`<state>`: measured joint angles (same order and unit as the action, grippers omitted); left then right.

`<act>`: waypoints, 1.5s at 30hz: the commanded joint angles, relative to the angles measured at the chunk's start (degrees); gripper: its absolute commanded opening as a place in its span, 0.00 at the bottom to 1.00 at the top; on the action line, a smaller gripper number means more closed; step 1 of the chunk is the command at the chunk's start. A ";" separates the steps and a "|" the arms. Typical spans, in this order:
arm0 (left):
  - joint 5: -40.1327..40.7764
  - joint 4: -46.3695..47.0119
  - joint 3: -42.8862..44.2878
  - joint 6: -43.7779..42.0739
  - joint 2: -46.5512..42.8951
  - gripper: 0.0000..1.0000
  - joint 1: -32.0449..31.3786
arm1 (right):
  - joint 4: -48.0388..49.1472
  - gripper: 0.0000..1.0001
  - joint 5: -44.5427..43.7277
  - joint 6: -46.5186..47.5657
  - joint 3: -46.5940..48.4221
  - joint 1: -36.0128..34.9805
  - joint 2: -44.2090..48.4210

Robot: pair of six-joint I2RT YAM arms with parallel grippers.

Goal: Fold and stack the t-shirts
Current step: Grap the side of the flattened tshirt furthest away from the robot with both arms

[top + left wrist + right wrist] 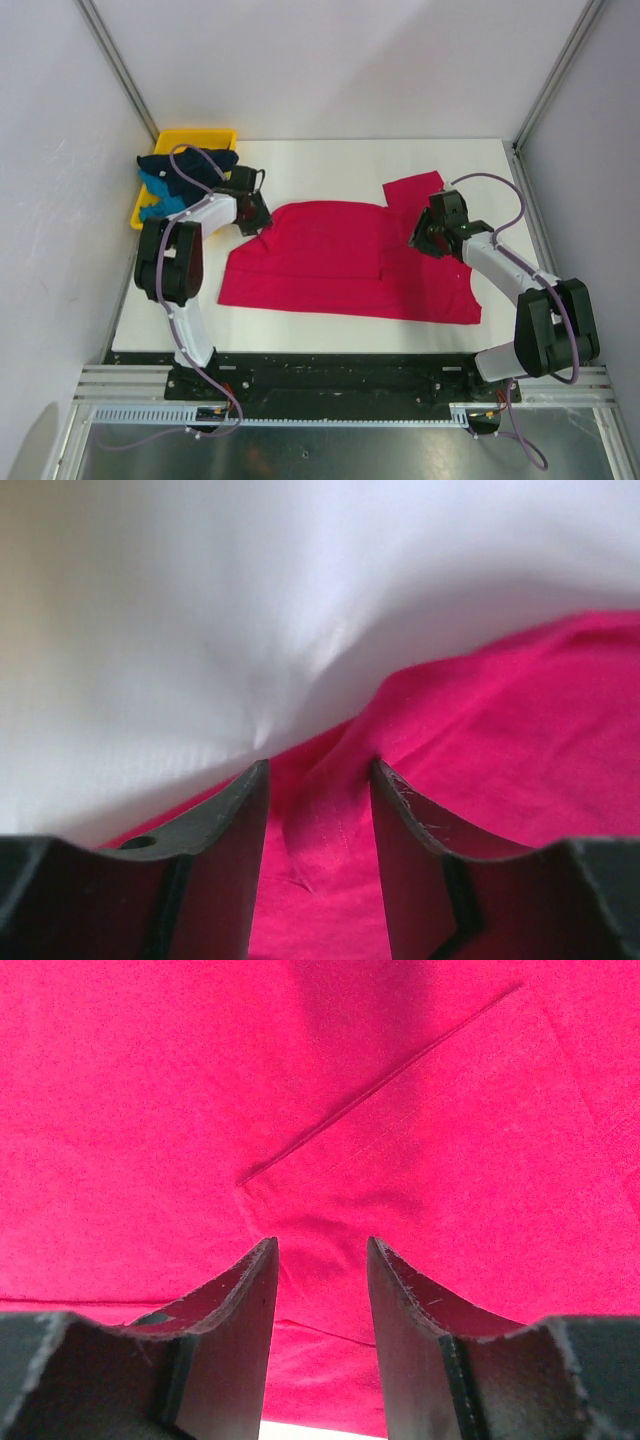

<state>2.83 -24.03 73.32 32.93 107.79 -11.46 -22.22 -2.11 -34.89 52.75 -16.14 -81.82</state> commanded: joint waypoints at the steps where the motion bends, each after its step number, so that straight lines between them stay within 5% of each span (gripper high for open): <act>1: -1.26 -0.02 3.61 4.03 1.42 0.48 1.87 | -0.68 0.45 -1.25 0.33 2.07 -0.65 2.15; 10: -4.43 0.33 4.50 3.74 3.83 0.34 1.12 | -1.32 0.45 -2.19 -0.04 2.09 -1.76 1.84; 19: -8.00 2.26 1.35 0.46 -0.56 0.07 -1.97 | -1.23 0.44 -2.49 -0.42 2.09 -2.38 1.50; 27: -7.97 2.93 -6.30 -7.43 -6.12 0.03 -7.25 | -1.23 0.44 -2.76 -0.29 2.09 -2.49 1.64; 30: -7.92 2.84 -8.19 -10.21 -7.29 0.09 -9.13 | -1.25 0.44 -2.81 -0.27 2.09 -2.47 1.67; 38: -9.85 1.61 -9.22 -13.21 -9.53 0.55 -11.39 | -1.03 0.44 -2.78 -0.37 2.08 -2.49 1.51; 45: -6.69 1.68 -6.83 -10.27 -11.65 0.54 -10.53 | -0.60 0.44 -2.64 -0.35 2.09 -2.41 1.46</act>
<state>-5.78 -23.00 64.18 22.04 99.50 -22.57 -23.51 -3.66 -34.94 52.75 -18.33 -81.19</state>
